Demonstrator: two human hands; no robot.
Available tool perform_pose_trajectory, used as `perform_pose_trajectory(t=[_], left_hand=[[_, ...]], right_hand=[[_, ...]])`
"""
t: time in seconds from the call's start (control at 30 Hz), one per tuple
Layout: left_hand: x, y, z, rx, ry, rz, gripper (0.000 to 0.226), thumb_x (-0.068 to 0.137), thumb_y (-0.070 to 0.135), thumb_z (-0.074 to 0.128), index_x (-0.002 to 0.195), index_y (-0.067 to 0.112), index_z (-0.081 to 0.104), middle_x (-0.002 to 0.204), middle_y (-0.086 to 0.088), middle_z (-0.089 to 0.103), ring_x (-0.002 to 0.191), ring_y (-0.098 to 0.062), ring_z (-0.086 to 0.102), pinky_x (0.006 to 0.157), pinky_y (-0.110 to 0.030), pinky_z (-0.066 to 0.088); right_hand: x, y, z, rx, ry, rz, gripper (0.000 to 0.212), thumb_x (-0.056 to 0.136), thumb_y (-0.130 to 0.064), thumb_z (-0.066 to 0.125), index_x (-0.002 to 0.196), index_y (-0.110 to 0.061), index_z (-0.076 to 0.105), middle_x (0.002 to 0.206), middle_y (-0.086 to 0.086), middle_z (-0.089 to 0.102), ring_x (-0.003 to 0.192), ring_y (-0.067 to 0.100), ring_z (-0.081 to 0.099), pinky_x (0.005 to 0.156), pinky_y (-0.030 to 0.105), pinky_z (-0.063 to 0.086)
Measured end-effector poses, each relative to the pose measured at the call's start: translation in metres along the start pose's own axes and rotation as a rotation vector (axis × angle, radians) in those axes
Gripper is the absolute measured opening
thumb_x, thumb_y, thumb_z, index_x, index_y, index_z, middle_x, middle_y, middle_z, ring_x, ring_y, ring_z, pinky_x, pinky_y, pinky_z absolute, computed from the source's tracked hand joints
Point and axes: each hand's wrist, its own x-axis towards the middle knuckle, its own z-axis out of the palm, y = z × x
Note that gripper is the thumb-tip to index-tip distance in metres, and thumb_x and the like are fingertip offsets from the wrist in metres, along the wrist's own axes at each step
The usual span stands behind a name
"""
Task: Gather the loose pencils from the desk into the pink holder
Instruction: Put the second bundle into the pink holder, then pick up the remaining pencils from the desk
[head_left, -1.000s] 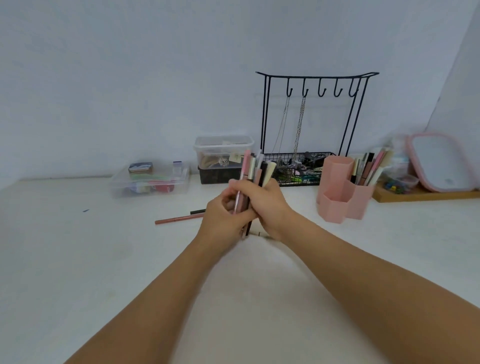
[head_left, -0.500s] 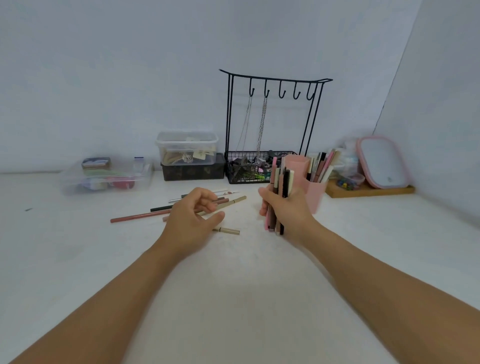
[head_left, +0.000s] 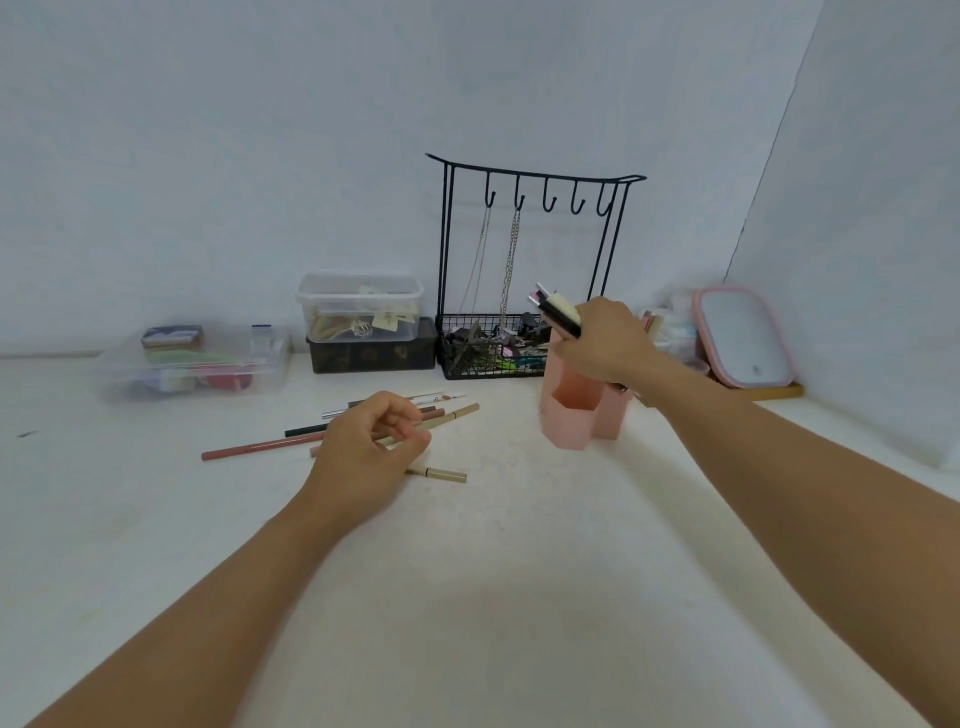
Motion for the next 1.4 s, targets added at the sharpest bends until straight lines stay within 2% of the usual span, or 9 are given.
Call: perform_pose_trajectory(t=[0.1, 0.2, 0.4, 0.7, 0.9, 1.0, 1.13, 1.23, 1.4], left_hand=[[0.000, -0.001, 0.000, 0.001, 0.005, -0.001, 0.014, 0.086, 0.009, 0.076, 0.091, 0.021, 0.069, 0.088, -0.002, 0.070, 0.081, -0.006, 0.062, 0.071, -0.008, 0.045], [0.000, -0.001, 0.001, 0.006, 0.007, -0.009, 0.014, 0.086, 0.010, 0.076, 0.091, 0.021, 0.070, 0.088, -0.002, 0.070, 0.084, -0.012, 0.064, 0.070, -0.007, 0.044], [0.000, 0.001, 0.001, 0.001, 0.015, -0.019, 0.013, 0.086, 0.010, 0.077, 0.089, 0.020, 0.070, 0.087, -0.003, 0.071, 0.085, -0.015, 0.065, 0.070, -0.006, 0.044], [0.001, -0.001, 0.001, -0.029, 0.010, -0.029, 0.011, 0.087, 0.009, 0.077, 0.089, 0.019, 0.070, 0.087, -0.005, 0.070, 0.081, -0.016, 0.063, 0.068, -0.008, 0.045], [0.001, -0.001, 0.000, -0.025, 0.003, -0.023, 0.010, 0.087, 0.011, 0.076, 0.090, 0.019, 0.071, 0.088, -0.005, 0.070, 0.082, -0.015, 0.063, 0.068, -0.008, 0.046], [0.001, -0.001, 0.000, -0.030, 0.001, -0.026, 0.011, 0.087, 0.011, 0.076, 0.091, 0.019, 0.071, 0.088, -0.006, 0.070, 0.083, -0.017, 0.063, 0.069, -0.010, 0.047], [0.001, 0.000, 0.000, -0.033, -0.006, -0.030, 0.011, 0.087, 0.010, 0.076, 0.092, 0.018, 0.071, 0.089, -0.008, 0.070, 0.084, -0.019, 0.063, 0.068, -0.009, 0.046], [0.001, 0.000, -0.001, -0.029, -0.006, -0.034, 0.011, 0.087, 0.010, 0.076, 0.092, 0.018, 0.071, 0.089, -0.008, 0.070, 0.081, -0.015, 0.062, 0.068, -0.009, 0.046], [0.000, 0.001, -0.001, -0.031, 0.009, -0.031, 0.011, 0.087, 0.010, 0.076, 0.091, 0.019, 0.070, 0.088, -0.005, 0.070, 0.079, -0.010, 0.061, 0.070, -0.012, 0.048]], right_hand=[[-0.006, 0.004, -0.011, 0.117, -0.028, 0.037, 0.019, 0.086, -0.021, 0.065, 0.072, -0.013, 0.054, 0.068, 0.009, 0.062, 0.064, 0.027, 0.063, 0.055, 0.031, 0.050], [-0.015, 0.005, -0.030, 0.415, -0.107, 0.098, 0.019, 0.085, -0.021, 0.071, 0.087, -0.005, 0.061, 0.067, 0.015, 0.069, 0.056, 0.027, 0.064, 0.056, 0.036, 0.056], [0.013, -0.027, -0.045, 1.201, 0.206, 0.096, 0.014, 0.092, -0.013, 0.069, 0.093, -0.002, 0.062, 0.070, 0.011, 0.065, 0.054, 0.020, 0.060, 0.064, 0.034, 0.058], [0.038, -0.019, 0.010, 0.759, 0.156, 0.247, 0.018, 0.087, -0.021, 0.071, 0.091, -0.005, 0.064, 0.072, 0.009, 0.068, 0.059, 0.020, 0.064, 0.063, 0.034, 0.061], [0.033, -0.015, 0.019, 0.385, 0.104, 0.213, 0.031, 0.079, -0.020, 0.074, 0.067, -0.014, 0.046, 0.064, 0.002, 0.048, 0.056, 0.018, 0.048, 0.047, 0.026, 0.036], [0.035, -0.006, 0.026, 0.424, 0.110, 0.194, 0.026, 0.072, -0.017, 0.078, 0.079, -0.010, 0.054, 0.076, 0.008, 0.057, 0.066, 0.019, 0.056, 0.057, 0.029, 0.044], [0.030, -0.002, 0.029, 0.614, 0.164, 0.165, 0.077, 0.069, -0.013, 0.088, 0.133, -0.013, 0.046, 0.113, 0.005, 0.053, 0.098, 0.017, 0.057, 0.077, 0.026, 0.046], [0.030, 0.004, 0.034, 0.658, 0.169, 0.151, 0.074, 0.068, -0.013, 0.088, 0.131, -0.017, 0.050, 0.124, 0.003, 0.055, 0.104, 0.013, 0.061, 0.075, 0.015, 0.048], [0.028, 0.009, 0.036, 0.578, 0.144, 0.057, 0.053, 0.071, -0.025, 0.087, 0.117, -0.021, 0.062, 0.111, 0.004, 0.068, 0.099, 0.021, 0.066, 0.081, 0.027, 0.052]])
